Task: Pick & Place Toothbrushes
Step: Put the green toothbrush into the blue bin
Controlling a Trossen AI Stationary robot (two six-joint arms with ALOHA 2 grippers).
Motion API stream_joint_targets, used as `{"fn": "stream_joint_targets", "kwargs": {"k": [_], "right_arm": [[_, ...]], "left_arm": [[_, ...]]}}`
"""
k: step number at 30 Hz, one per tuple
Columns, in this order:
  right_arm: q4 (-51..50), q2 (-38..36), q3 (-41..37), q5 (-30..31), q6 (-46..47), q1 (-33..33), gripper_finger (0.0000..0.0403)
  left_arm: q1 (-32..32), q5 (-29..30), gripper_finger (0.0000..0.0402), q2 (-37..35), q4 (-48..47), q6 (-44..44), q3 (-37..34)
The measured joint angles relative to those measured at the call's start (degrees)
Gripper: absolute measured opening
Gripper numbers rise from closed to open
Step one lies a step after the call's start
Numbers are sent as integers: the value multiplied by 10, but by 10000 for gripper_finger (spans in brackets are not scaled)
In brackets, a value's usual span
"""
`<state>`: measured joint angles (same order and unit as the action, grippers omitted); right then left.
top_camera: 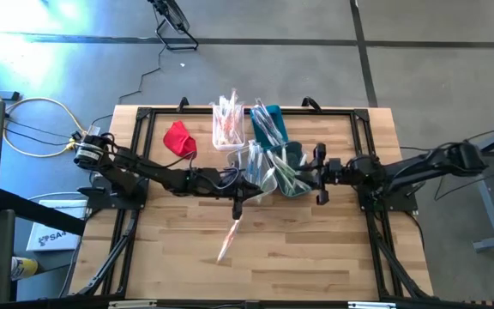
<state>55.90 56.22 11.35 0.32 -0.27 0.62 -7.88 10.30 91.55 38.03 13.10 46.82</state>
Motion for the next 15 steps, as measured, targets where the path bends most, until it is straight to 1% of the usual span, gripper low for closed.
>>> {"fn": "stream_joint_targets", "kwargs": {"k": [5,9,12,15], "right_arm": [[81,64,0,-5,0,0,167],[90,96,15,-12,0,0,216],[90,121,39,-41,0,0,239],[80,148,67,-75,11,0,247]], "left_arm": [[0,0,26,0,0,0,0],[0,0,26,0,0,0,0],[0,0,26,0,-1,0,0],[0,0,26,0,-1,0,0]]}}
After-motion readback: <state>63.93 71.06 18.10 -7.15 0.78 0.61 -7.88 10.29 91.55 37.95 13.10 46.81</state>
